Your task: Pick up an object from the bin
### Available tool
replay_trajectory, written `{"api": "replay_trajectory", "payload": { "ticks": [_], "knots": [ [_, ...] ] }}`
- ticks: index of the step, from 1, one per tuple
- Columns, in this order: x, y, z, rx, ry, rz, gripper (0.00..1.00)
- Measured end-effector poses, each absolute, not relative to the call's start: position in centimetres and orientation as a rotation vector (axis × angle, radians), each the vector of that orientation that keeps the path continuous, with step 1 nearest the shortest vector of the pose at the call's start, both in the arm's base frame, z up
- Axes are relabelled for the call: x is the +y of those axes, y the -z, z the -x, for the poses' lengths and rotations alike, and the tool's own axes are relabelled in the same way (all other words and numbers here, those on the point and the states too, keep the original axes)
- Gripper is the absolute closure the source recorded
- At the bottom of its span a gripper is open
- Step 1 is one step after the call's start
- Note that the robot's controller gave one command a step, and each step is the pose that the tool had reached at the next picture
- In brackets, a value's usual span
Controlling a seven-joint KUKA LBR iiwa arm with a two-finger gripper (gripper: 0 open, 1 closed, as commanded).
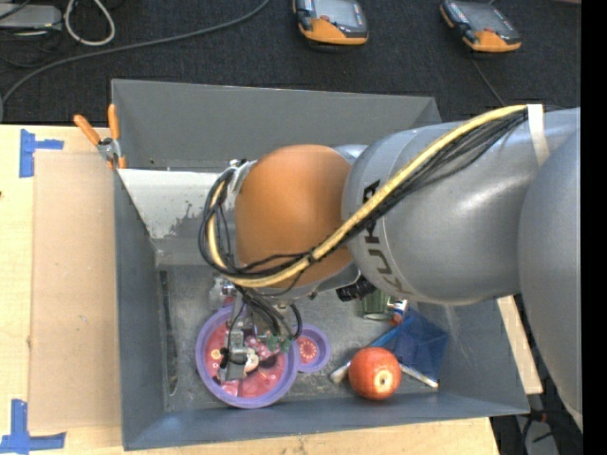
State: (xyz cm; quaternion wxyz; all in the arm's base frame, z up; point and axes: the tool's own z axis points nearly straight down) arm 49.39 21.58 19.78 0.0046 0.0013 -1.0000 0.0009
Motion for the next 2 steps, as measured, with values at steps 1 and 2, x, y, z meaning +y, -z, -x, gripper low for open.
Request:
{"api": "replay_trajectory", "payload": {
  "ticks": [1,2],
  "knots": [
    [21.4,-20.1,-49.6,-3.139,0.000,0.004,0.00],
    [23.2,-13.7,-51.5,-3.120,0.000,-0.351,0.00]
  ]
}}
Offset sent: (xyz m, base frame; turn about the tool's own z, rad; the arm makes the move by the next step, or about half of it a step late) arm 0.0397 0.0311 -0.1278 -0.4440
